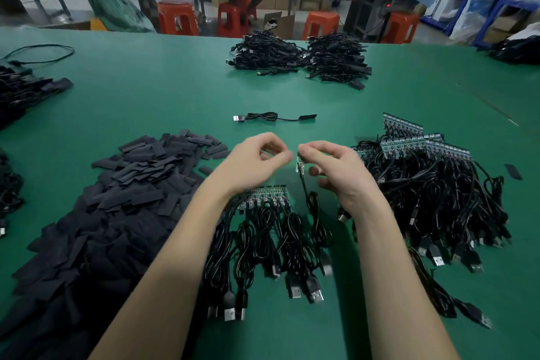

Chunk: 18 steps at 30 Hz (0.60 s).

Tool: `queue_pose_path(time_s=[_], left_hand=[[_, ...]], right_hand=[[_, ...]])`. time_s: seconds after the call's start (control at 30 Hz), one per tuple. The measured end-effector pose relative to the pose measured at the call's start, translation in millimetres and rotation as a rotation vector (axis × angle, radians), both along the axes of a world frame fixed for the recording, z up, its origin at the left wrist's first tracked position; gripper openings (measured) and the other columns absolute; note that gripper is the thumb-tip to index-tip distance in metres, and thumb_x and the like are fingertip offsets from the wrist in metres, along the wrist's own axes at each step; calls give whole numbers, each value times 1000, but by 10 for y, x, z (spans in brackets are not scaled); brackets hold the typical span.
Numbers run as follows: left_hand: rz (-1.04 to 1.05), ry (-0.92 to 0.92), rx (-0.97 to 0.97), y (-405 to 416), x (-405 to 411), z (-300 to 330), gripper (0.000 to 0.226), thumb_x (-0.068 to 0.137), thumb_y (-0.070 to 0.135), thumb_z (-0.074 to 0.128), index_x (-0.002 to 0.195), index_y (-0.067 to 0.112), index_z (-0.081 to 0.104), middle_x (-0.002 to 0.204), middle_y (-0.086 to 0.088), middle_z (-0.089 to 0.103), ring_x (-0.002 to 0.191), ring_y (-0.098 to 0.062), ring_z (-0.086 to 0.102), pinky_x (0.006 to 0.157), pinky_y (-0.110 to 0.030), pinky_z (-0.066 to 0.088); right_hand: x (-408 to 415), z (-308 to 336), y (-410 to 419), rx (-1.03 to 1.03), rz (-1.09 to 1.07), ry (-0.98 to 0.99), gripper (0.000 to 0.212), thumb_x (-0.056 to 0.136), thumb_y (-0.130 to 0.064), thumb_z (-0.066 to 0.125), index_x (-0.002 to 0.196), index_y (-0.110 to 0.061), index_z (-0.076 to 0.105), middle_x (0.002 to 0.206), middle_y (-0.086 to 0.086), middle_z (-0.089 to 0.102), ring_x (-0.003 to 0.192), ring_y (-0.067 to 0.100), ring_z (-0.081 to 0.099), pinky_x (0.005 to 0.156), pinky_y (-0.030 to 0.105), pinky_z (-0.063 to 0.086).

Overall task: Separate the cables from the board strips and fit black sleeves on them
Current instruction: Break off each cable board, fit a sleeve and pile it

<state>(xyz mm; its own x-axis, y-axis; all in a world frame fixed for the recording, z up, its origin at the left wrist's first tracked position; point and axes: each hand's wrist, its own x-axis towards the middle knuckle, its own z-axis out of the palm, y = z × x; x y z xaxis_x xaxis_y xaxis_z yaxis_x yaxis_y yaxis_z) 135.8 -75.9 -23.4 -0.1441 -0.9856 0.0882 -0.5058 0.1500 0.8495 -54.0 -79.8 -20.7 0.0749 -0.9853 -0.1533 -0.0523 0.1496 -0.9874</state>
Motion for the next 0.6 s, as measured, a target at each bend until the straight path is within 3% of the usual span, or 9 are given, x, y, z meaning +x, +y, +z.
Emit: queue_pose_path(time_s=[0.07,0.13,0.23,0.3,0.37,0.5,0.6], left_hand=[[2,366,126,83,-122,-20,13,96,30,66,102,18,67,95,5,75,88,-12,72,81,-26,57],[6,609,201,161,-233,-79,9,96,19,67,100,11,65,91,-2,75,87,-18,73,76,-23,57],[37,699,205,208,-344,-166,12,93,11,70,102,10,62,95,-12,69,77,-18,69,72,-21,57],[75,763,209,206,-363,-198,12,93,7,70,100,10,61,96,-13,68,76,-15,69,71,-21,58],[115,821,209,203,-355,-219,10,93,4,68,96,12,62,89,-8,73,78,-15,72,70,-21,58],[143,870,191,193,-390,-266,11,93,3,68,96,12,61,83,-4,74,72,-16,73,68,-21,57],[181,878,195,195,-415,-255,11,93,1,68,98,9,61,84,-6,73,67,-14,72,65,-19,55]], right_hand=[[43,9,6,2,-86,-12,12,86,-34,80,90,-23,76,79,-12,75,59,4,57,50,15,43],[70,10,8,11,-127,-69,13,87,-30,79,95,-21,76,79,-11,75,58,4,62,52,17,46],[142,39,10,-12,-113,-140,9,89,-19,77,95,-13,73,84,2,73,57,10,66,54,24,56],[164,65,16,-22,-88,-103,8,89,-19,77,92,-13,72,93,9,73,64,16,70,66,34,63],[143,83,13,-85,-114,87,13,88,-31,78,93,-20,73,97,4,76,73,14,73,74,35,61],[205,310,-33,-374,-165,515,13,85,-45,74,84,-32,70,74,-18,69,73,-4,65,64,13,46],[593,510,-204,-455,121,822,5,87,-33,67,87,-32,71,83,-14,71,85,9,68,77,25,54]])
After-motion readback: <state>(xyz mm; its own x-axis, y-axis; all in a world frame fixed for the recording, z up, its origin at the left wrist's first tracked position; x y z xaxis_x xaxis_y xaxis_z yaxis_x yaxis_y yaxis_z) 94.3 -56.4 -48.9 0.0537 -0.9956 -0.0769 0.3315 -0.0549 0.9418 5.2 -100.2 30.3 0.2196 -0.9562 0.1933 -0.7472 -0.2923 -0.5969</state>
